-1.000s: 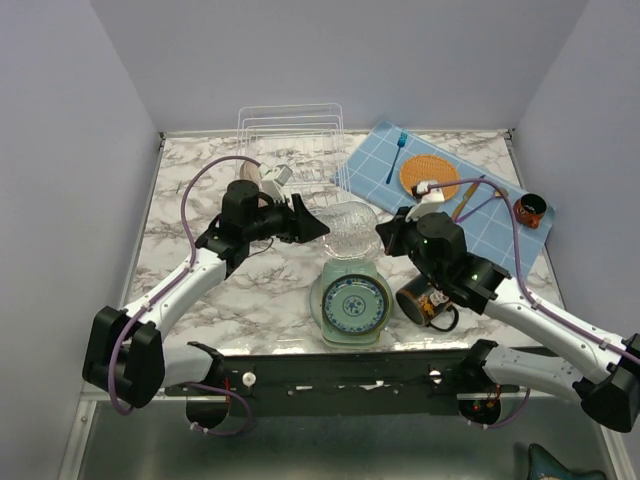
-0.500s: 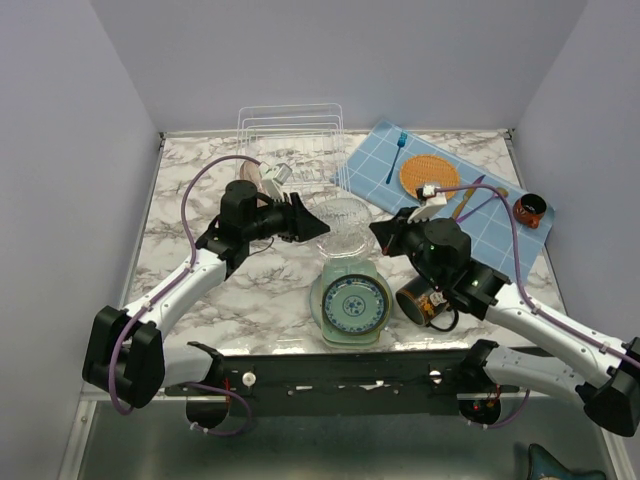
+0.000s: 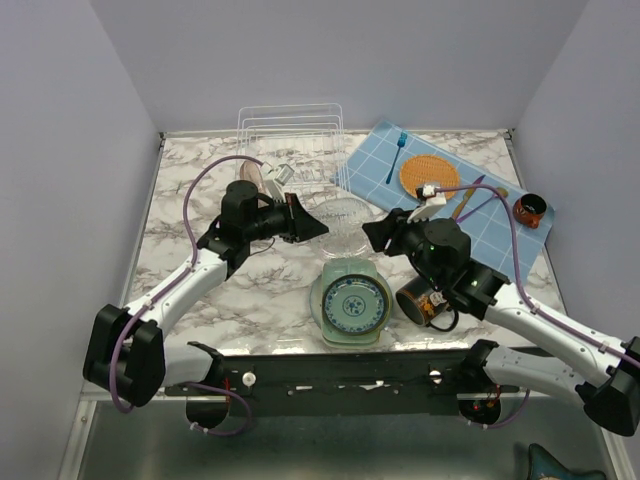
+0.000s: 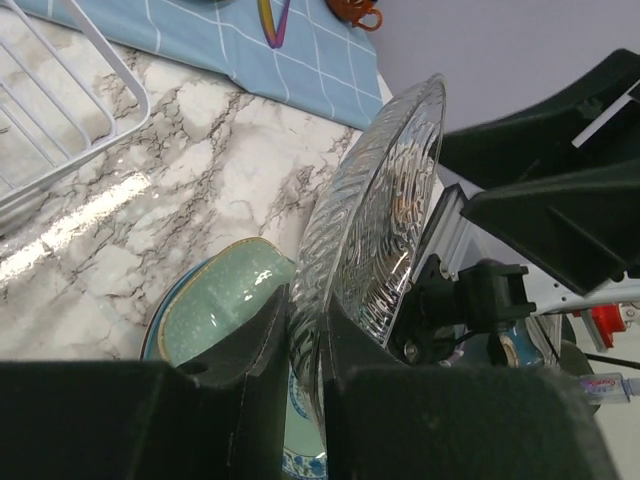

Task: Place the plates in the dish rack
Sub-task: Insert the plate into the dish rack.

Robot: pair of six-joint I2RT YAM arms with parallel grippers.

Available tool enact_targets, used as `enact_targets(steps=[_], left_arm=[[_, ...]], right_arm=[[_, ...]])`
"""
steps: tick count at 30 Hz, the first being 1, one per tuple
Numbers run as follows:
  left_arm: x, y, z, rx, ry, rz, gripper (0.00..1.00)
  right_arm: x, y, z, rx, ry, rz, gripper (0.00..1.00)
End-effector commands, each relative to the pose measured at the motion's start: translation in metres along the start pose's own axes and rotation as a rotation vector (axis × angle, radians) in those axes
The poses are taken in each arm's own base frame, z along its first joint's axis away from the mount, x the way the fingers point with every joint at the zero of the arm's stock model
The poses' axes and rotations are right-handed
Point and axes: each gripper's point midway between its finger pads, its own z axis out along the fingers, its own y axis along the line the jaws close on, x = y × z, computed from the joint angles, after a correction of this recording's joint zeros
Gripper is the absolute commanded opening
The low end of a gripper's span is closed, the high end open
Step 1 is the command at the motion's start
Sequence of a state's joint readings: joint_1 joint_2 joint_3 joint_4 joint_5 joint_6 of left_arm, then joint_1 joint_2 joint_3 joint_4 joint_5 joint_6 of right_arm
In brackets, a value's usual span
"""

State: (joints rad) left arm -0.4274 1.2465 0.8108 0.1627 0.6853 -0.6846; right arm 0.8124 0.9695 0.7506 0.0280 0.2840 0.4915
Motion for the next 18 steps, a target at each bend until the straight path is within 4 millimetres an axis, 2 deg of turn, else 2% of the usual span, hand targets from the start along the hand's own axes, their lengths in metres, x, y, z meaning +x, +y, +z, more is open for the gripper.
enact_targets(steps=[1,3,7,8,11,12,14,15,17,18], left_arm=[[-0.004,-0.002,0.003,0.006,0.007,0.028,0.2],[-0.007,0.0,0.003,-0.016,0.008,0.036,0.17],[-0.019,0.018,0.003,-0.149,0.009,0.067,0.11],[-0.028,0.03,0.001,-0.223,-0.014,0.082,0.1],[-0.061,0.04,-0.008,-0.37,-0.046,0.161,0.05],[-0.084,0.049,-0.018,-0.484,-0.077,0.206,0.01],[-0.106,0.066,-0.027,-0.629,-0.095,0.243,0.0],[-0.134,0.07,-0.045,-0.76,-0.149,0.283,0.0],[-0.157,0.079,-0.06,-0.882,-0.167,0.344,0.0],[-0.176,0.087,-0.075,-1.004,-0.2,0.363,0.0]], right_arm=[[-0.019,-0.01,-0.009,0.064,-0.067,0.013,0.79],[-0.027,-0.022,-0.019,0.119,-0.103,0.027,0.87],[-0.044,-0.037,-0.038,0.179,-0.183,0.042,0.89],[-0.048,-0.04,-0.042,0.193,-0.202,0.042,0.9],[-0.054,-0.045,-0.05,0.213,-0.216,0.017,0.9],[-0.054,-0.047,-0.05,0.22,-0.213,0.012,0.9],[-0.05,-0.048,-0.051,0.224,-0.196,-0.003,0.9],[-0.047,-0.048,-0.05,0.225,-0.185,-0.008,0.91],[-0.041,-0.049,-0.05,0.224,-0.162,-0.005,0.91],[-0.039,-0.05,-0.05,0.226,-0.156,-0.002,0.91]])
